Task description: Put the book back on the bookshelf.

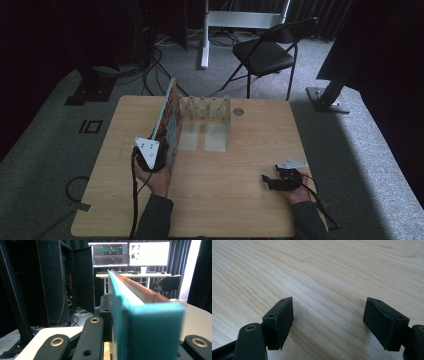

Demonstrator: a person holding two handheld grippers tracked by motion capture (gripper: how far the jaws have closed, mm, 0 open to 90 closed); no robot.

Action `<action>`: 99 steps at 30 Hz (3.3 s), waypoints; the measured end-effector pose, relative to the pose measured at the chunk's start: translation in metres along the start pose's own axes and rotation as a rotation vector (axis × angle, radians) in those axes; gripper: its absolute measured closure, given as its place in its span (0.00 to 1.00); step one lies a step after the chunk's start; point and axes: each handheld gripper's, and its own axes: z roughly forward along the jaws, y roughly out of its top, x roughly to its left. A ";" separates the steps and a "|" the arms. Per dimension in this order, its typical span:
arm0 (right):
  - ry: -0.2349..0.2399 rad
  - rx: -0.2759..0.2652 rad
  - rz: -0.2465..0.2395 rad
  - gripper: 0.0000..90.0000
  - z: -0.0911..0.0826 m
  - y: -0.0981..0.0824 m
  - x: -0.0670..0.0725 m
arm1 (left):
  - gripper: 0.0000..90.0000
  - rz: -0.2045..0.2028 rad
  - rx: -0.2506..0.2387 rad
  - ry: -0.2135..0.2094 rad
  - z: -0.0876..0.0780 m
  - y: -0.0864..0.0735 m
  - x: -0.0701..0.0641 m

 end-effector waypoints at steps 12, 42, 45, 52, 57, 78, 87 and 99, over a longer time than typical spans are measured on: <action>0.000 0.000 0.000 0.27 0.000 0.000 0.000 | 0.89 0.012 -0.018 0.004 0.005 -0.004 -0.004; 0.001 0.000 0.000 0.27 0.000 0.000 0.000 | 0.89 0.008 -0.025 0.012 0.011 -0.005 -0.006; 0.001 0.000 0.001 0.27 0.000 0.000 0.000 | 0.89 0.007 -0.025 0.013 0.011 -0.005 -0.006; 0.001 0.000 0.001 0.27 0.000 0.000 0.000 | 0.89 0.006 -0.027 0.015 0.011 -0.005 -0.006; 0.001 0.000 0.001 0.27 0.000 0.000 0.000 | 0.89 0.007 -0.025 0.014 0.012 -0.005 -0.005; 0.001 0.000 0.001 0.27 0.000 0.000 0.000 | 0.89 -0.014 -0.022 0.008 0.011 -0.005 -0.002; 0.001 0.000 0.001 0.27 0.000 0.000 0.000 | 0.89 -0.016 -0.024 0.008 0.011 -0.006 -0.002; 0.002 0.000 0.000 0.26 0.000 0.000 0.000 | 0.89 -0.020 -0.026 0.008 0.010 -0.006 -0.002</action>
